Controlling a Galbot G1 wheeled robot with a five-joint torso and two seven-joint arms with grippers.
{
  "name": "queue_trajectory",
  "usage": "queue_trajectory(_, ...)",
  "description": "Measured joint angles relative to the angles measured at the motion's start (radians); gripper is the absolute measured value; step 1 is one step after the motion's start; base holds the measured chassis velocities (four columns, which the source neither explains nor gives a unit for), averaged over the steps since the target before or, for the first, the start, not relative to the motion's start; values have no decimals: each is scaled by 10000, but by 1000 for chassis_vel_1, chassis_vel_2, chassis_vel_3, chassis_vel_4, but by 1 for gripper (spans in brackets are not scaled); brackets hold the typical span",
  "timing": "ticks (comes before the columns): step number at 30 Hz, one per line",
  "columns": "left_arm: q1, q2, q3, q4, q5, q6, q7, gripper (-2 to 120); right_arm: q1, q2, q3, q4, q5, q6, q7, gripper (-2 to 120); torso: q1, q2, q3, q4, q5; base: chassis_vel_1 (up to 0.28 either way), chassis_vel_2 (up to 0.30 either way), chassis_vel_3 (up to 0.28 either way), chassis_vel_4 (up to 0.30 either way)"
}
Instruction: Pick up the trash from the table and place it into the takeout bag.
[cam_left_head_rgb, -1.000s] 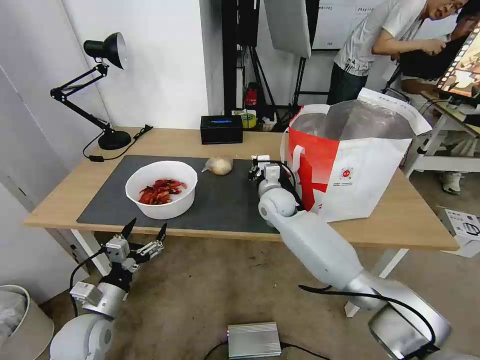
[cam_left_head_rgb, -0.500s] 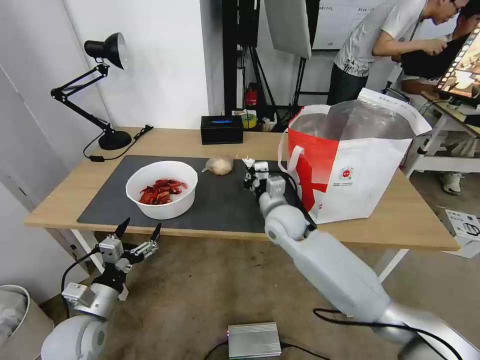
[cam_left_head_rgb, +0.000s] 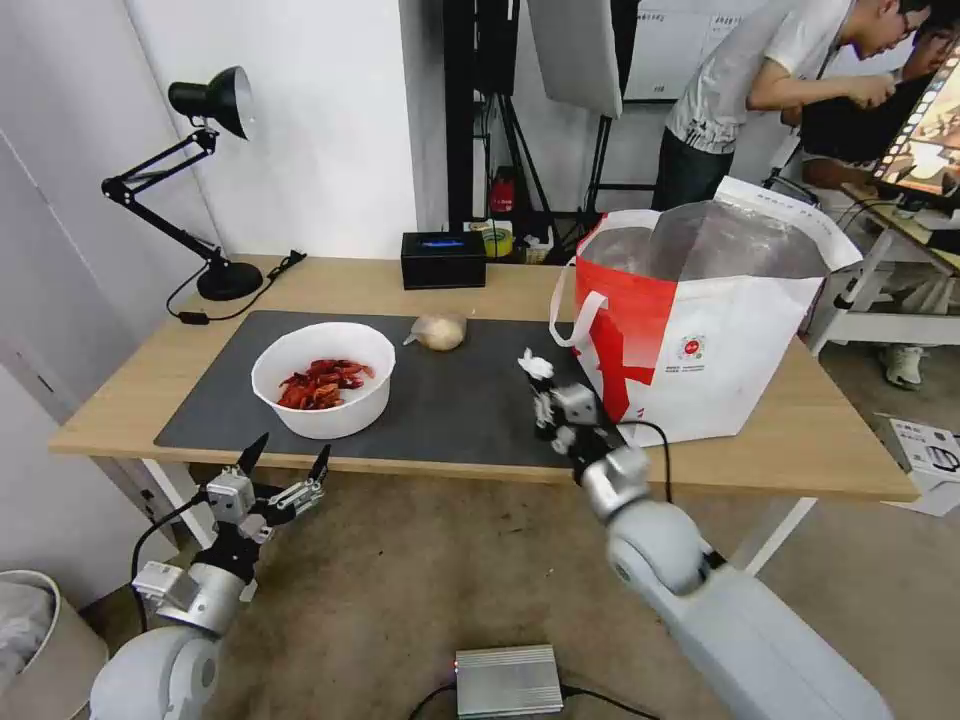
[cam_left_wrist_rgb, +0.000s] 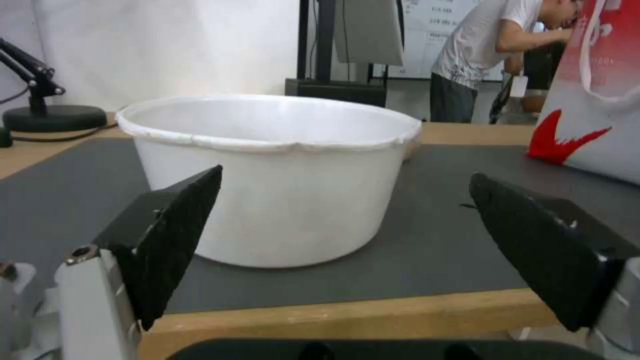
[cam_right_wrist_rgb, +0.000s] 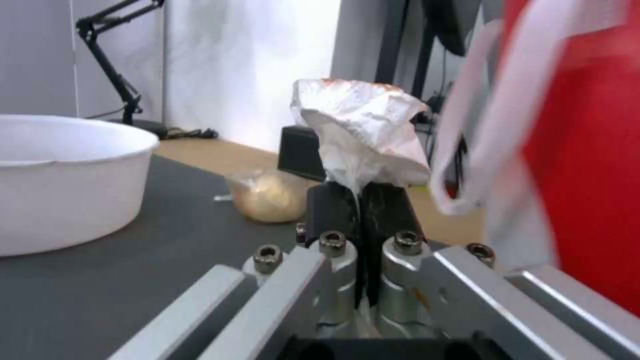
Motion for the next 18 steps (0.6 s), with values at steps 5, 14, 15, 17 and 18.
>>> queue_trajectory(5, -33, 10, 90, 14, 31, 13, 2, 100, -951, -140, 1145, 570, -86, 643, -447, 0, 0, 1, 0, 1, -2, 0, 0, 0, 0)
queue_trajectory(14, 29, 39, 145, -74, 37, 14, 38, 100, -1435, -338, 2501, 1315, 566, 1166, -917, 0, 0, 0, 1, 2, -2, 0, 0, 0, 0)
queue_trajectory(15, 29, 39, 145, -74, 37, 14, 38, 100, -1435, -338, 2501, 1315, 566, 1166, -917, 0, 0, 0, 1, 2, -2, 0, 0, 0, 0)
queue_trajectory(17, 45, 52, 158, -144, 38, 25, 42, 100, -1434, -467, 2798, 1514, 758, 1205, -936, 0, 1, 0, 1, 2, -2, 0, 0, 0, 0)
queue_trajectory(18, 52, 52, 161, -185, 38, 33, 42, 100, -1397, -534, 2979, 1587, 837, 1223, -924, 0, 0, 1, 1, 2, -2, 0, 0, 0, 0)
